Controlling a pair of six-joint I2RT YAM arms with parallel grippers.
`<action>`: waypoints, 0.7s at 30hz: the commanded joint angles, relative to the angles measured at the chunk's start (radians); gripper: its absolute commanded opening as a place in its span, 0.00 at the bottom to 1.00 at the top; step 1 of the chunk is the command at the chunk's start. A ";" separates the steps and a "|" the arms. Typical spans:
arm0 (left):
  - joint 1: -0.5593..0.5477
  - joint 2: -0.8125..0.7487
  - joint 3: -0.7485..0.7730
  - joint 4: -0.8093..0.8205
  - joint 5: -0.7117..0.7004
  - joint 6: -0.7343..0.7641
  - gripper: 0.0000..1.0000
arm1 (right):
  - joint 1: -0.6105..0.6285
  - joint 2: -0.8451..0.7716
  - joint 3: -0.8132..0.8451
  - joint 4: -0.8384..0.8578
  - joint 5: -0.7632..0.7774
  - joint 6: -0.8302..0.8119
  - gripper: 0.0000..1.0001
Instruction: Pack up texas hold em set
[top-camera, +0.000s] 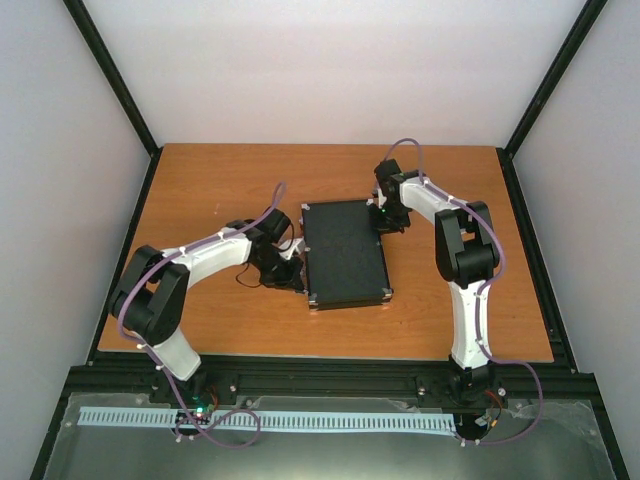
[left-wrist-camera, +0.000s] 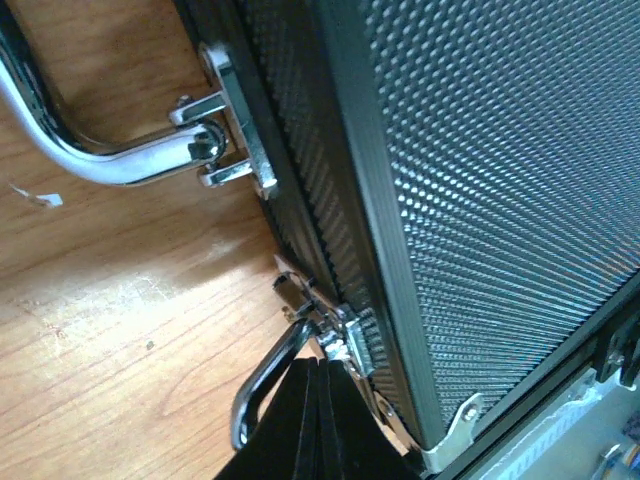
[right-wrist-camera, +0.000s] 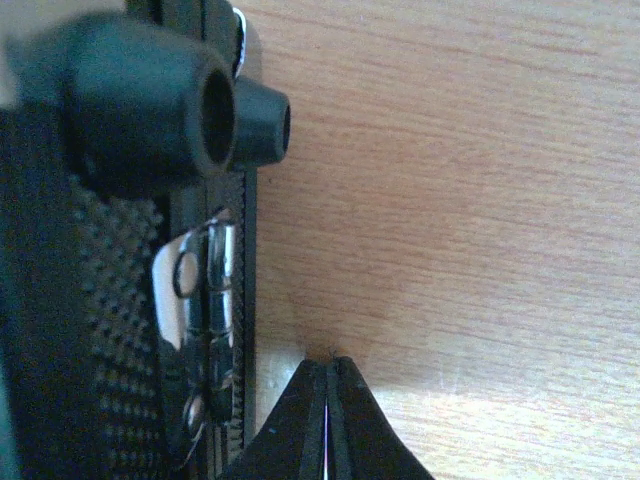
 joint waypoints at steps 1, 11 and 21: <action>-0.006 0.010 -0.032 -0.015 -0.074 -0.010 0.01 | 0.012 -0.013 -0.038 -0.030 -0.010 -0.010 0.03; -0.006 0.210 -0.035 0.119 -0.114 -0.039 0.01 | 0.010 -0.016 -0.049 -0.031 -0.008 -0.013 0.03; -0.006 0.188 0.028 0.103 -0.074 -0.054 0.01 | 0.010 -0.028 -0.066 -0.029 -0.029 -0.013 0.03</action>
